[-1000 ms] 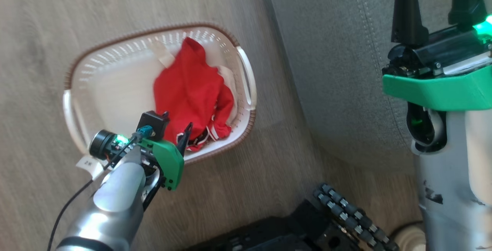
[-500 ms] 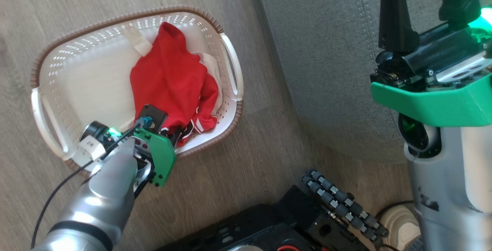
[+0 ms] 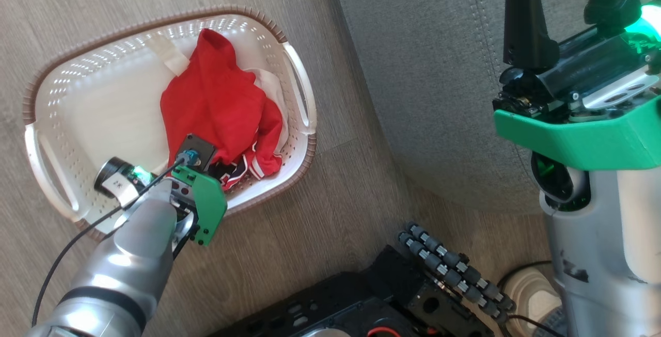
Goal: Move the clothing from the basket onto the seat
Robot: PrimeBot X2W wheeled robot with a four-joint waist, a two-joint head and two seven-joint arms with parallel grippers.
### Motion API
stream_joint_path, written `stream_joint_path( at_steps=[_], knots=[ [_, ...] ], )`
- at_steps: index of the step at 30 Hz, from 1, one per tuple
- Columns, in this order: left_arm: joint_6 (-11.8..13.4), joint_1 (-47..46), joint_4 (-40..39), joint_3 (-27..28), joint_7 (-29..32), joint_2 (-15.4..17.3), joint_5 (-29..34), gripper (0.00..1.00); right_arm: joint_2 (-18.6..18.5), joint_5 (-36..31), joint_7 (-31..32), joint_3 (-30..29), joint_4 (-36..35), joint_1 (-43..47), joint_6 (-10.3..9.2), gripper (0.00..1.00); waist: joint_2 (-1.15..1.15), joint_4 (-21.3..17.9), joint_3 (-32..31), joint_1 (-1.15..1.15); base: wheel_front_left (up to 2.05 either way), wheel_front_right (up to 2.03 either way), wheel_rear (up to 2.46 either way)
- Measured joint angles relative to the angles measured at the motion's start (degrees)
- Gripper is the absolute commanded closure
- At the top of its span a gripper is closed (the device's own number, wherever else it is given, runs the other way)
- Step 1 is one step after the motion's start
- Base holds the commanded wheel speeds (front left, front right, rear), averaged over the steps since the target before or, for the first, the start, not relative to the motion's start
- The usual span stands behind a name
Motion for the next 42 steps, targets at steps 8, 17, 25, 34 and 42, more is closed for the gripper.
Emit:
stream_joint_path(
  at_steps=[8,17,25,34,42],
  knots=[
    [0.0,-0.7,0.3,-0.7,-2.7,-1.2,0.0,1.00,0.0,-0.3,0.0,-0.2,2.9,0.1,0.00,0.00,0.00,1.6,-3.2,0.00,0.00,0.00,0.00],
    [-0.1,-0.1,0.2,-1.9,-6.9,-3.9,-0.8,1.00,0.0,-3.7,0.0,-0.2,8.5,3.4,0.00,0.00,0.00,4.7,-10.4,0.00,0.00,0.00,0.00],
    [-0.3,3.5,-1.6,-2.8,-10.1,-5.4,-3.1,1.00,0.0,-6.2,0.0,-1.8,14.1,9.5,0.00,0.00,0.01,8.0,-18.6,0.00,0.00,0.00,0.00],
    [-0.1,9.1,-9.7,-5.9,-10.5,-5.6,-8.9,1.00,0.0,-7.1,1.1,-4.0,17.4,18.2,-0.01,0.00,0.01,12.5,-30.6,0.00,0.00,0.00,0.00],
    [2.5,11.6,-15.1,-6.4,-11.6,-5.6,-13.7,1.00,0.0,-7.3,3.8,-4.9,18.2,25.3,-0.01,0.00,0.01,16.1,-40.8,0.00,0.00,0.00,0.00]
  ],
)
